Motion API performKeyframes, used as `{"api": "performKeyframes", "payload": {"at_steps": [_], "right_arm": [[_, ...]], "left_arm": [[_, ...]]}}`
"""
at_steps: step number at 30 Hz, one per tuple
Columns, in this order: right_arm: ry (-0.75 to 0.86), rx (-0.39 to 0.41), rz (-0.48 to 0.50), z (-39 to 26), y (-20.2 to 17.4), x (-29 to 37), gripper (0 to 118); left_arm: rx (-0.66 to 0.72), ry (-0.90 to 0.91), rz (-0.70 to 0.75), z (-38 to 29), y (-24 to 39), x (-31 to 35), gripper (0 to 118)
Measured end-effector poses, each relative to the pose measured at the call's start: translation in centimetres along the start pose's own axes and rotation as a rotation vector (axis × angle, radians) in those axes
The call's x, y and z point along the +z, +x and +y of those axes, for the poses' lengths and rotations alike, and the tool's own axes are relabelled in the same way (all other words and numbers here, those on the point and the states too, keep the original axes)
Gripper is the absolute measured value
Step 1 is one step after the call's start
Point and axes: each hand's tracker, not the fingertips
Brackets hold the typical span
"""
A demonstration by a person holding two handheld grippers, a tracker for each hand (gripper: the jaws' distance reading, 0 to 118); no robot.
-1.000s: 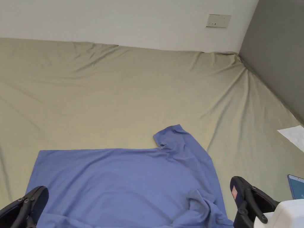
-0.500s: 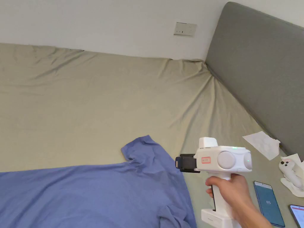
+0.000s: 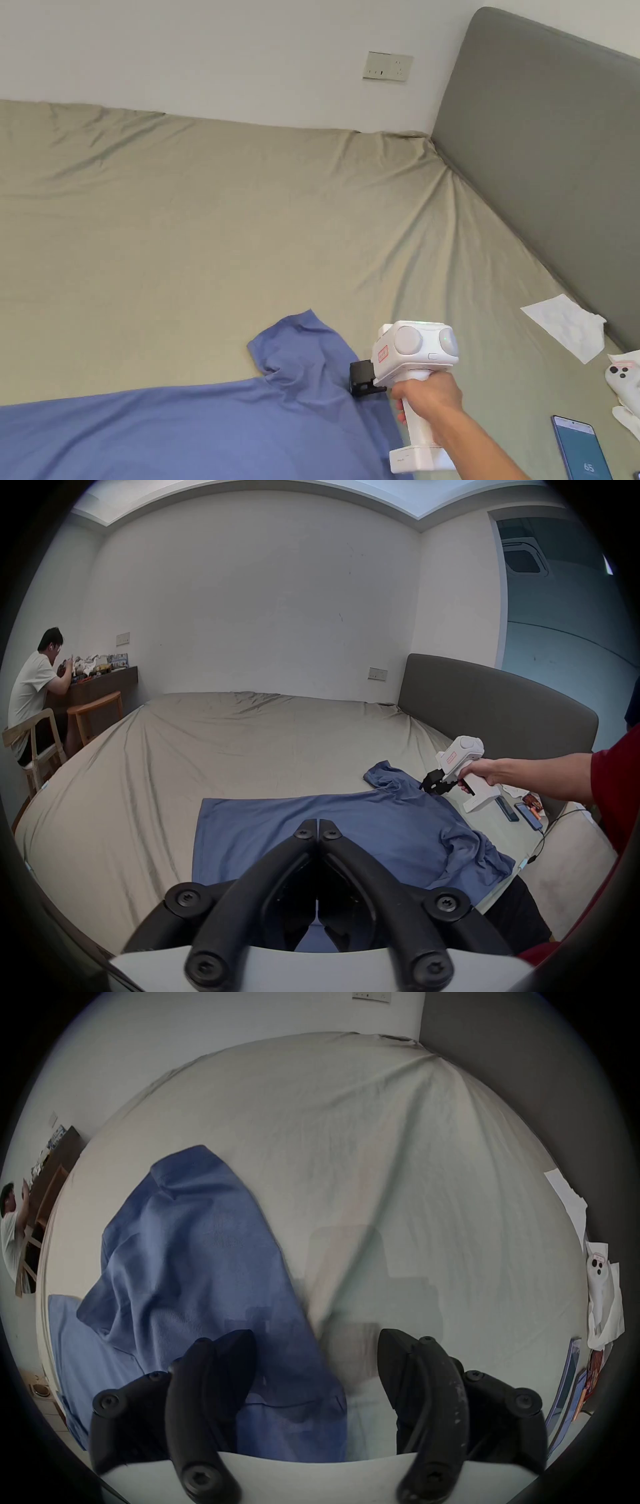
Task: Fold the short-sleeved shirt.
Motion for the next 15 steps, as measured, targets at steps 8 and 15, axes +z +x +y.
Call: {"api": "performKeyframes", "payload": {"at_steps": [8, 15], "right_arm": [[0.038, 0.042, 0.003, -0.5, -1.2, 1.8, 0], [0.105, 0.009, 0.032, -1.1, -1.1, 3.7, 0]], "left_arm": [[0.063, -0.006, 0.005, 1.3, -1.4, -1.4, 0], [0.149, -0.046, 0.021, 6.7, -8.8, -9.0, 83]]}}
